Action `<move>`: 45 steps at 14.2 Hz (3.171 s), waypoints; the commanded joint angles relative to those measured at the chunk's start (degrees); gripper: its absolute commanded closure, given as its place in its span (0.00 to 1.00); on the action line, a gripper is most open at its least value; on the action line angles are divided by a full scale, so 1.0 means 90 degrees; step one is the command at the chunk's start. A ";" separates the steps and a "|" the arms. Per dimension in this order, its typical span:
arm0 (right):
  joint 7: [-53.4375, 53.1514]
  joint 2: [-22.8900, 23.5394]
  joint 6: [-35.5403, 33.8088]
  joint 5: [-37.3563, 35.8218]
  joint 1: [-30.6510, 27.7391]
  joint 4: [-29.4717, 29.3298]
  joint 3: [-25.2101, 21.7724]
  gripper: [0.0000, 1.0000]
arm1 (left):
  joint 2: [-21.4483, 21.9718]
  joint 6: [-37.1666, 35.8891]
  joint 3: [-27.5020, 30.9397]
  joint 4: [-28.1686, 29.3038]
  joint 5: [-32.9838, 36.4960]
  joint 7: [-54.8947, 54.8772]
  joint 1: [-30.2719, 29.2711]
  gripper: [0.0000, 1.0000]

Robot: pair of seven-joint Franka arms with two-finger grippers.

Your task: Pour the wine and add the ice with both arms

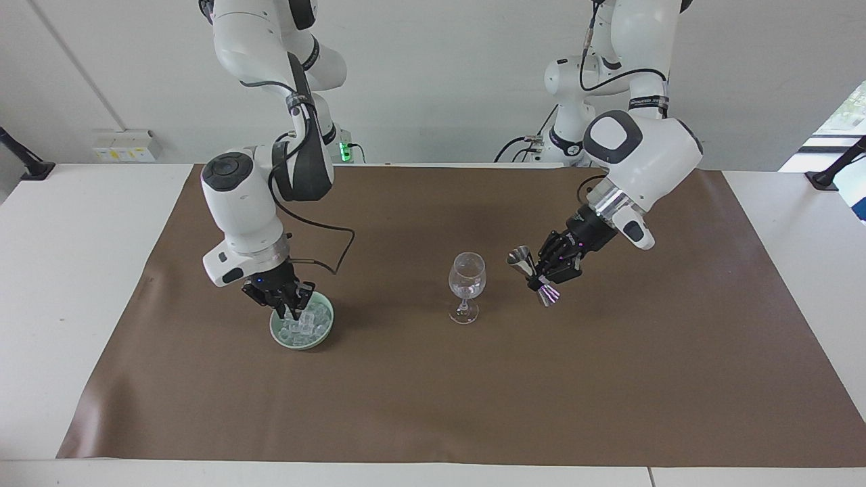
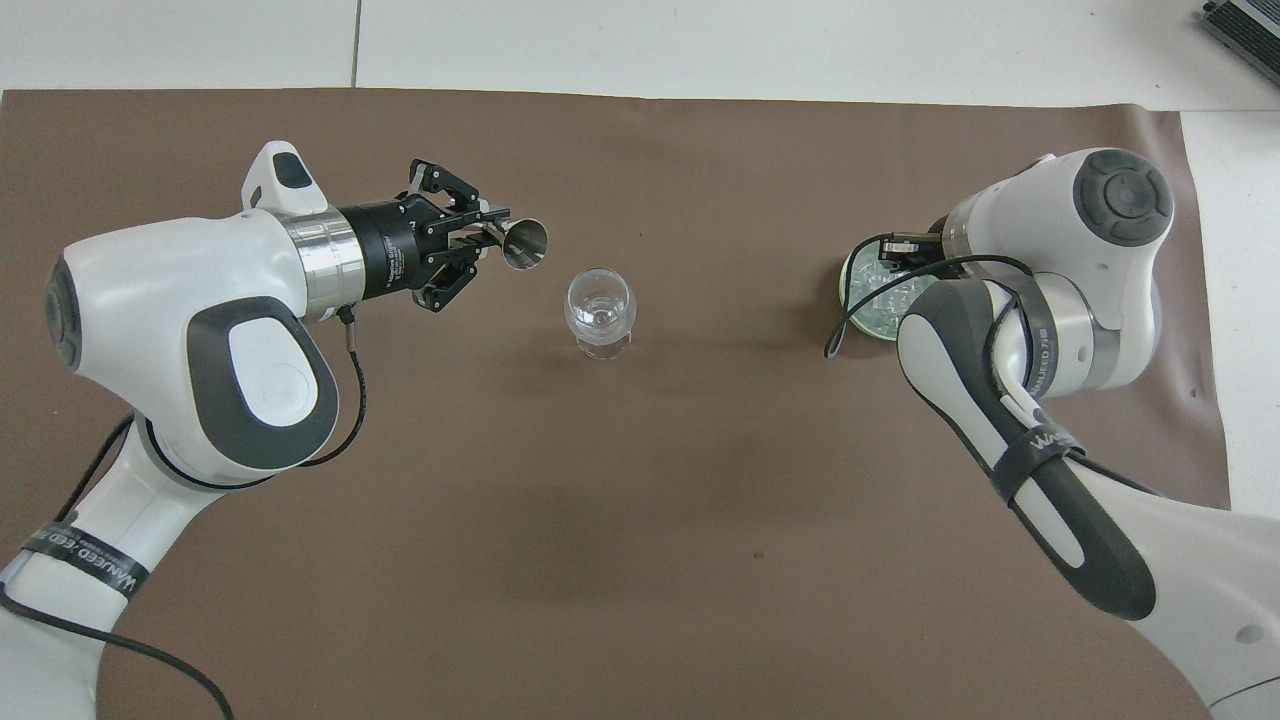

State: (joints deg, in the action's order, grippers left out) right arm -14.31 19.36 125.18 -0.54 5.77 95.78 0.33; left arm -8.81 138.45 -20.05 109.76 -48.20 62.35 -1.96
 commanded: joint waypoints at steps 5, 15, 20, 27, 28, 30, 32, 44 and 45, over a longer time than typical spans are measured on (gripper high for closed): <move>-0.1247 -0.0051 -0.0764 0.0842 0.0149 -0.0866 0.0284 1.00 | 0.0139 -0.1953 0.1181 0.0089 -0.0699 0.0152 -0.0075 1.00; -0.4510 -0.0022 -0.0385 0.0676 0.1448 -0.1512 0.0383 1.00 | 0.0042 -0.2424 0.2315 0.0831 -0.2174 -0.0180 -0.0348 1.00; -0.6016 -0.0003 0.0592 0.0676 0.1682 -0.1492 0.0383 1.00 | -0.0123 -0.2463 0.2783 0.1144 -0.3041 -0.0189 -0.0485 1.00; -0.5559 -0.0149 0.0535 0.0265 0.2132 -0.1375 0.0557 1.00 | -0.0563 -0.2922 0.2969 0.1290 -0.3795 -0.1253 -0.0691 1.00; -0.5365 -0.0197 0.0448 0.0285 0.2122 -0.1278 0.0646 1.00 | -0.0602 -0.2922 0.2969 0.1349 -0.3931 -0.1399 -0.0700 1.00; -0.5159 -0.0392 0.0233 0.0295 0.2122 -0.0976 0.0647 1.00 | -0.0651 -0.2913 0.2979 0.1495 -0.4195 -0.1644 -0.0700 1.00; -0.4982 -0.0529 -0.0040 0.0353 0.2132 -0.0819 0.0695 1.00 | -0.0816 -0.2932 0.2999 0.1486 -0.4244 -0.1907 -0.0768 1.00; -0.4991 -0.0266 0.0310 0.0500 0.2259 -0.0887 0.0695 1.00 | -0.1325 -0.3128 0.3116 0.1457 -0.4762 -0.2670 -0.0886 1.00; -0.5001 -0.0247 0.0358 0.0490 0.2278 -0.0887 0.0695 1.00 | -0.1335 -0.3137 0.3116 0.1457 -0.4781 -0.2670 -0.0886 1.00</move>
State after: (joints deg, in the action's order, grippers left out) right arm -59.83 17.14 126.74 3.15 26.12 87.40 6.33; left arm -20.47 111.65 7.78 122.83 -89.73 39.63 -9.41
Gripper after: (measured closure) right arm 0.727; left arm 0.780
